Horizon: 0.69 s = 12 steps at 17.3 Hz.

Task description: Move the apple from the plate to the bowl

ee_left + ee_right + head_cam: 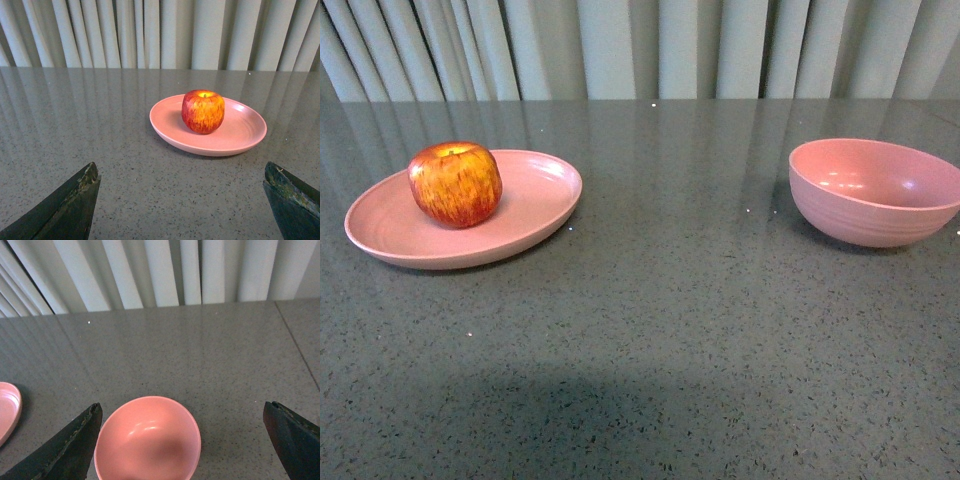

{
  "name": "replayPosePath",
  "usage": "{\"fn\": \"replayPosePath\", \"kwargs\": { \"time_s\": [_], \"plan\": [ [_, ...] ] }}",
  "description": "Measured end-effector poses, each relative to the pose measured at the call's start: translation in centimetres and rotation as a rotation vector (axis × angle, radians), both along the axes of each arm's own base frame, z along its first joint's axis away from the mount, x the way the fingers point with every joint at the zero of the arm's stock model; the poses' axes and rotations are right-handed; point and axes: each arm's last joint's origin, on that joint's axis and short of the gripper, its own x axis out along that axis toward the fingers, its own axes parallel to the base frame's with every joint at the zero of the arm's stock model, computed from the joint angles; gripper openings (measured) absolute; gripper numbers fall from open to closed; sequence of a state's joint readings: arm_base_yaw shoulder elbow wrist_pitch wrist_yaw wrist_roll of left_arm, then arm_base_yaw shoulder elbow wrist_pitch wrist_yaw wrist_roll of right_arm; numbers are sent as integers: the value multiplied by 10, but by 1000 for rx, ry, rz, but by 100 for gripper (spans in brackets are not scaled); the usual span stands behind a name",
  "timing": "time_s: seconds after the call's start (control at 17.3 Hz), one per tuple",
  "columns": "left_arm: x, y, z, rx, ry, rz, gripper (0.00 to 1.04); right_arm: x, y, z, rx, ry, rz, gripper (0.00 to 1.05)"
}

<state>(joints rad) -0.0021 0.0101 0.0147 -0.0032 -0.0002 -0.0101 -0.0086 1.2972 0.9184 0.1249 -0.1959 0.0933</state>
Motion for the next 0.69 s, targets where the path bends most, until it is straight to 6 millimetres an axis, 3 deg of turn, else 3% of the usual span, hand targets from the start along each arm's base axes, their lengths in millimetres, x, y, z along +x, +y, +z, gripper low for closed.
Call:
{"fn": "replayPosePath", "kwargs": {
  "time_s": [0.29, 0.69],
  "plan": [
    [0, 0, 0, 0, 0, 0, 98, 60, 8, -20, -44, 173, -37, 98],
    [0, 0, 0, 0, 0, 0, 98, 86, 17, -70, -88, 325, -51, 98]
  ]
}}
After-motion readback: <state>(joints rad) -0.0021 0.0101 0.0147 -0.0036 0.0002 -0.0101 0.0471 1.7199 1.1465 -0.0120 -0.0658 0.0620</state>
